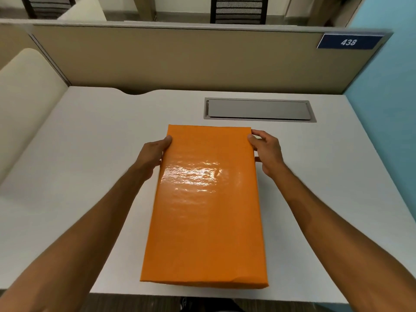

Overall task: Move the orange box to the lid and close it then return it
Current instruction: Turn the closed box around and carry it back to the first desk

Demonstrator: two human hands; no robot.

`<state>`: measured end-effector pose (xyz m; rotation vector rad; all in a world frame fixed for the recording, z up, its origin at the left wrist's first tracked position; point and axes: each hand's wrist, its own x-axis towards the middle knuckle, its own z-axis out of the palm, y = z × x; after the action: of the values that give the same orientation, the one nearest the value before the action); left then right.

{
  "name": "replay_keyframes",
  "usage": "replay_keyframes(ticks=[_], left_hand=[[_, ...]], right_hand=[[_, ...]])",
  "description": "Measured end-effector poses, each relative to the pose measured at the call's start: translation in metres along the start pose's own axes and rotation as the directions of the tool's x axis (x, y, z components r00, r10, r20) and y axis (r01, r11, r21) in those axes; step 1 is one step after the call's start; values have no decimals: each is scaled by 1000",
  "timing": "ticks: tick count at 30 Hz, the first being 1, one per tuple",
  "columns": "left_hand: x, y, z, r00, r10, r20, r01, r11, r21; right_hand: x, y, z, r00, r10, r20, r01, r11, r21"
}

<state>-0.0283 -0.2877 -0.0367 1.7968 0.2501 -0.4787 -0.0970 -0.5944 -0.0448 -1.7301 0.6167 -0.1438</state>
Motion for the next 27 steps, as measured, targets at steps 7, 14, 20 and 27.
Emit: replay_keyframes(ticks=[7, 14, 20, 27], left_hand=[[6, -3, 0, 1000, 1, 25, -1, 1000, -10], [7, -2, -3, 998, 17, 66, -17, 1000, 0], [-3, 1, -2, 998, 30, 51, -31, 999, 21], [-30, -11, -4, 995, 95, 14, -96, 992, 81]], right_hand=[[4, 7, 6, 999, 0, -47, -2, 1000, -25], [7, 9, 8, 998, 30, -51, -29, 1000, 4], [2, 4, 5, 999, 41, -30, -41, 999, -16], [-25, 8, -2, 997, 15, -70, -24, 992, -122]])
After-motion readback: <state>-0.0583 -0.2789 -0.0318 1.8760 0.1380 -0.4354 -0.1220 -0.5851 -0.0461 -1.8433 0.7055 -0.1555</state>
